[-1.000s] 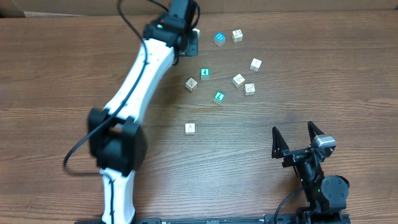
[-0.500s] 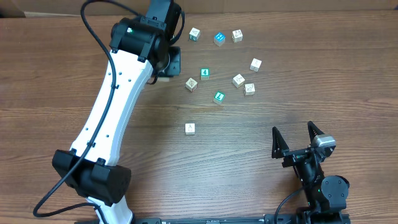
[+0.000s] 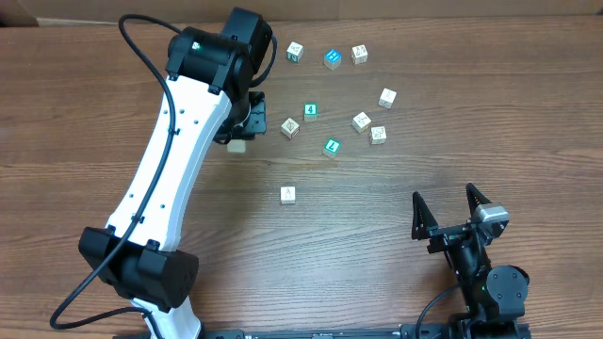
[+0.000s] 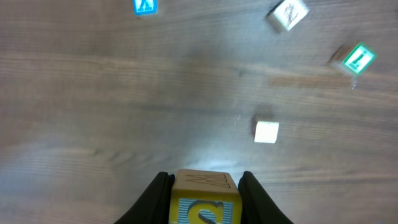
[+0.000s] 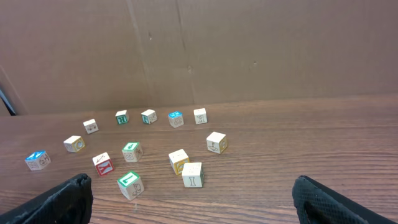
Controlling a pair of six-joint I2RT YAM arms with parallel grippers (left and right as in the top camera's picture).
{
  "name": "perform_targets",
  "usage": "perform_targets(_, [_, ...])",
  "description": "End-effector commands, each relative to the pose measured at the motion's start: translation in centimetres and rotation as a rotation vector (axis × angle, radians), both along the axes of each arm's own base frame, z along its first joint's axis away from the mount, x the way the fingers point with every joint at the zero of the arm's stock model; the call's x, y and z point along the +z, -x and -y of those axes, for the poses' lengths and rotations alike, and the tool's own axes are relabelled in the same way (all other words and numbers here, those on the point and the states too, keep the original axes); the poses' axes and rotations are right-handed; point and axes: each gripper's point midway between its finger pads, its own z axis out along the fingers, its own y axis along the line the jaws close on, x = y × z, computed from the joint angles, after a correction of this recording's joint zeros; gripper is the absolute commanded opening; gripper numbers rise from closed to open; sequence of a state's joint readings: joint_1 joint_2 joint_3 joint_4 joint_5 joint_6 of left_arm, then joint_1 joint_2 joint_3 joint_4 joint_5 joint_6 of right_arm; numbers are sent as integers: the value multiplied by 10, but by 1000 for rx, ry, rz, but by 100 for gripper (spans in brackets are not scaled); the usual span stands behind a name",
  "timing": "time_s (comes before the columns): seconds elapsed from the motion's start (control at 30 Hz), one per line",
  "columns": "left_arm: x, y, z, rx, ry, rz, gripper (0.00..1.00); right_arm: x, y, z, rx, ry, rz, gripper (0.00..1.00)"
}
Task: Form a horizontal line
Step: 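Carry the yellow block toward the placed M block, then lower the yellow S block onto the table beside the M block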
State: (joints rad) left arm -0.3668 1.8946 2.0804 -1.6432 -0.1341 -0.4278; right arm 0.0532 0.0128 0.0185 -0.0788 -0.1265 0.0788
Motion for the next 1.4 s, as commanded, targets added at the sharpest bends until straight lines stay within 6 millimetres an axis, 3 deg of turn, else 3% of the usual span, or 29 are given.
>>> perform_targets(0.0, [2, 12, -2, 17, -8, -32, 4, -2, 0, 0, 0, -2, 4, 100])
perform_targets(0.23, [-9, 19, -2, 5, -17, -80, 4, -2, 0, 0, 0, -2, 4, 100])
perform_targets(0.5, [-36, 34, -8, 40, -52, -171, 4, -2, 0, 0, 0, -2, 4, 100])
perform_targets(0.87, [-99, 47, -4, 88, -53, -257, 5, -2, 0, 0, 0, -2, 4, 100])
perform_targets(1.07, [-137, 56, -5, 202, -51, -271, 4, -2, 0, 0, 0, -2, 4, 100])
perform_targets(1.37, [-178, 61, 5, 217, 26, -271, 4, -2, 0, 0, 0, -2, 4, 100])
